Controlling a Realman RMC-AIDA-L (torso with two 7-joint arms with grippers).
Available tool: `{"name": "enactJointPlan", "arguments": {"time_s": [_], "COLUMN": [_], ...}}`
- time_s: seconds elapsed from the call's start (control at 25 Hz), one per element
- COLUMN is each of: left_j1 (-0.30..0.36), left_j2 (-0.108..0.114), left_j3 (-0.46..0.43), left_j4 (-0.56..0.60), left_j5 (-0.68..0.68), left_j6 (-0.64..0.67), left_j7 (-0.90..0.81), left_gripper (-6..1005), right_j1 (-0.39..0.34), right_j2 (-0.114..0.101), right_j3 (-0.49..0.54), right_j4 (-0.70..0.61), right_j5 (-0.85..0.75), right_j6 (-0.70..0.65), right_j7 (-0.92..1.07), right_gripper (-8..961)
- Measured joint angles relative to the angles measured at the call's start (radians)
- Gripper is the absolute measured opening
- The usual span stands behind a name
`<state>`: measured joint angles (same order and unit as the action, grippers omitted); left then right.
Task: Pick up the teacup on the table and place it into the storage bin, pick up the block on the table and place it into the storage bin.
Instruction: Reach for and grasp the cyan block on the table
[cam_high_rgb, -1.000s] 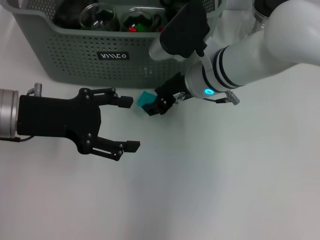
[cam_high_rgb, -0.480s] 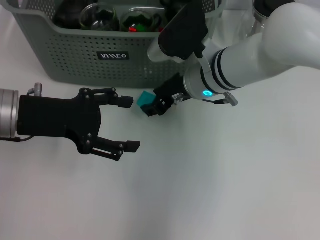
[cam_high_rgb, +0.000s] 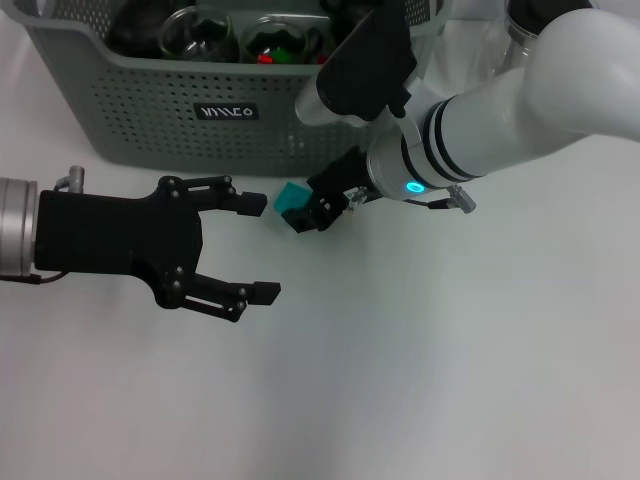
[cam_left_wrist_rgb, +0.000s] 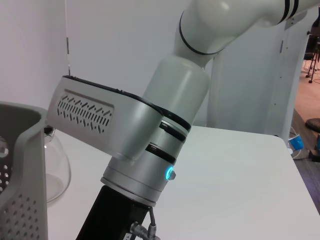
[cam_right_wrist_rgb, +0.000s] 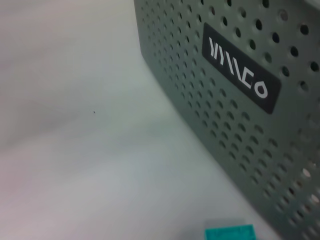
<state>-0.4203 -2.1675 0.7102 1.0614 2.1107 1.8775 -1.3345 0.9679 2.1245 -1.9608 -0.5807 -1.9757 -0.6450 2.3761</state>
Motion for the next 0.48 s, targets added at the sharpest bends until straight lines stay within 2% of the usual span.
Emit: {"name": "enactJointPlan", "arguments": {"time_s": [0.48], "left_j1": [0.0], "left_j2": [0.0], "left_j3": [0.0], "left_j4": [0.0], "left_j5": [0.0], "left_j6": [0.0], "left_j7": [0.0], "left_gripper": [952], "right_j1": [0.001], "right_j2": [0.0], "right_j3": [-0.001], "right_j4": [0.008], "right_j5": [0.0], "right_j6": [0.001], "right_j7": [0.004], "right_gripper": [592]}}
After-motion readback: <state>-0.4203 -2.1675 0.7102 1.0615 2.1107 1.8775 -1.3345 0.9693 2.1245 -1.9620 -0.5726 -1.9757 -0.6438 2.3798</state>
